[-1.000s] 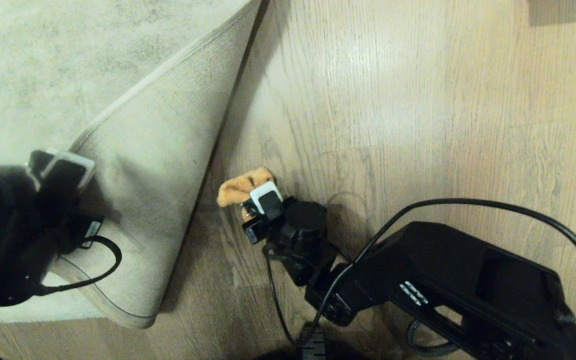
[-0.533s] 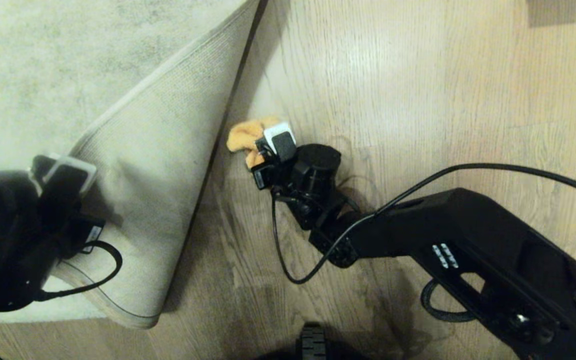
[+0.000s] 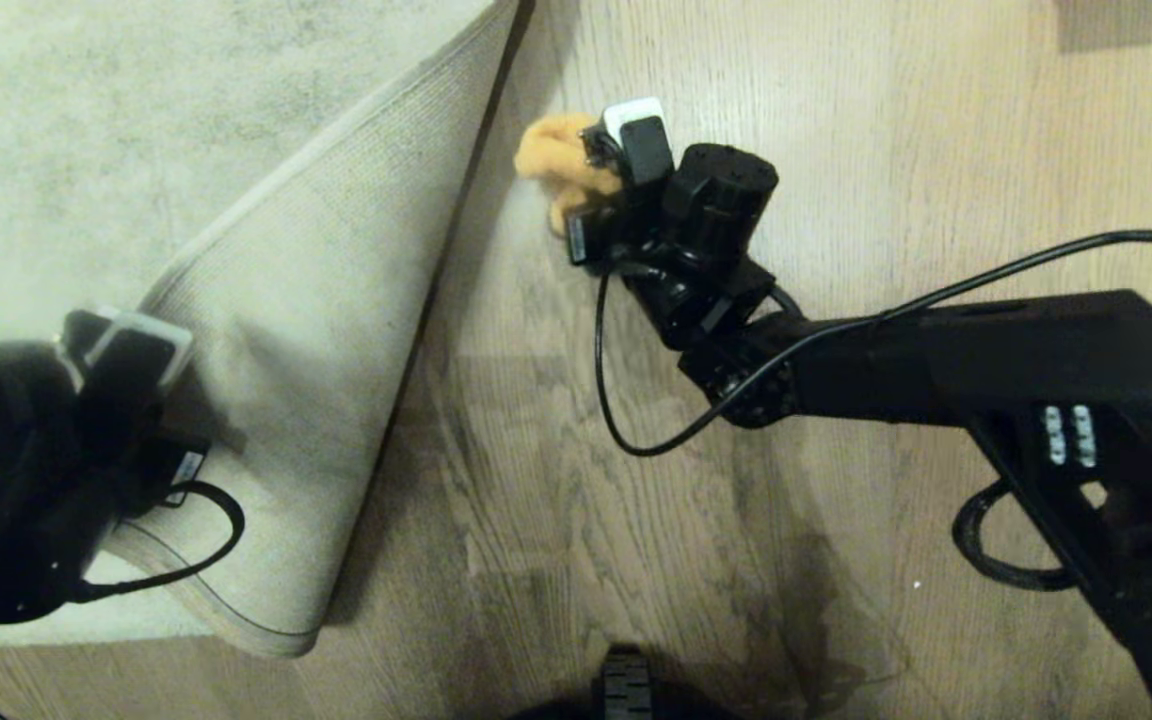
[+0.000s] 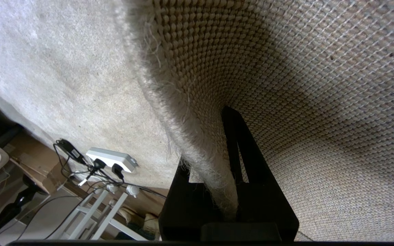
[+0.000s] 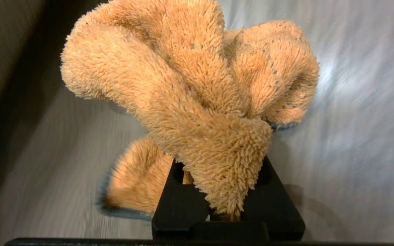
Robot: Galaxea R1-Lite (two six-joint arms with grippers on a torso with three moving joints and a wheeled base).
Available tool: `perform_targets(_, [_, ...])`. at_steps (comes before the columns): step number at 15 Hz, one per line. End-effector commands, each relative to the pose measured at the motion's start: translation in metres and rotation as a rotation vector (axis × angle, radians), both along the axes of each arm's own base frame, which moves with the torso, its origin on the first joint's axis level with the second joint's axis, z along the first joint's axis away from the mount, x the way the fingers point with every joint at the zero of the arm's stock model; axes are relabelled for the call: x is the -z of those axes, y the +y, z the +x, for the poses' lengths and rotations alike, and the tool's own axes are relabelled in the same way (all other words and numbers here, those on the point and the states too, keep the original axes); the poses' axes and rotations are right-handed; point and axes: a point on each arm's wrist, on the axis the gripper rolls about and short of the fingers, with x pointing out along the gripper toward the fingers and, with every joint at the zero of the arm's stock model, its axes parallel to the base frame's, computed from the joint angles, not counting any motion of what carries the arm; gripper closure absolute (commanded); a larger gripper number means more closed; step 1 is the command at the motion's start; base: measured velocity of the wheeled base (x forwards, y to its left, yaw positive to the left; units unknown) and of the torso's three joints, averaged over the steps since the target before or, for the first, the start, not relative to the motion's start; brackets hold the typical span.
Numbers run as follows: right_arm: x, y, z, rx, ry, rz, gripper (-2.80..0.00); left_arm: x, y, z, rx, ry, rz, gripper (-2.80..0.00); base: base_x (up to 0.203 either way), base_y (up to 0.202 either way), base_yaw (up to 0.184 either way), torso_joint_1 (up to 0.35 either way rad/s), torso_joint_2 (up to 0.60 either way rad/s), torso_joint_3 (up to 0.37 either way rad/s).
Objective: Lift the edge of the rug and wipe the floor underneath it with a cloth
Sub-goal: Wipe the floor under the carpet with a rag
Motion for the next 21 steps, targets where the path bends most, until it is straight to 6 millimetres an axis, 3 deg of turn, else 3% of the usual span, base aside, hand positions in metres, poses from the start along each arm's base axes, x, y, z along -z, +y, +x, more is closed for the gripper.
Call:
perform_targets(1, [-0.031, -0.014, -0.012, 0.008, -0.044, 0.029, 0.00, 0.000, 0.000, 0.000, -0.003, -0.004, 0.001, 0.00, 0.000, 0.000, 0.000, 0.000, 0.00, 0.000])
perform_targets(6, [-0.042, -0.040, -0.018, 0.061, -0.043, -0.024, 0.00, -0.002, 0.000, 0.000, -0.003, -0.010, 0.001, 0.00, 0.000, 0.000, 0.000, 0.000, 0.00, 0.000])
perform_targets(13, [-0.036, -0.125, -0.037, 0.199, 0.055, -0.100, 0.00, -0.002, 0.000, -0.002, -0.003, -0.012, 0.001, 0.00, 0.000, 0.000, 0.000, 0.000, 0.00, 0.000])
perform_targets(18, [0.002, -0.190, -0.067, 0.318, 0.121, -0.133, 0.00, -0.003, 0.000, -0.001, -0.001, -0.014, 0.001, 0.00, 0.000, 0.000, 0.000, 0.000, 0.00, 0.000])
perform_targets(21, [0.034, -0.225, -0.107, 0.378, 0.139, -0.134, 0.00, -0.002, 0.000, -0.001, -0.001, -0.011, 0.002, 0.00, 0.000, 0.000, 0.000, 0.000, 0.00, 0.000])
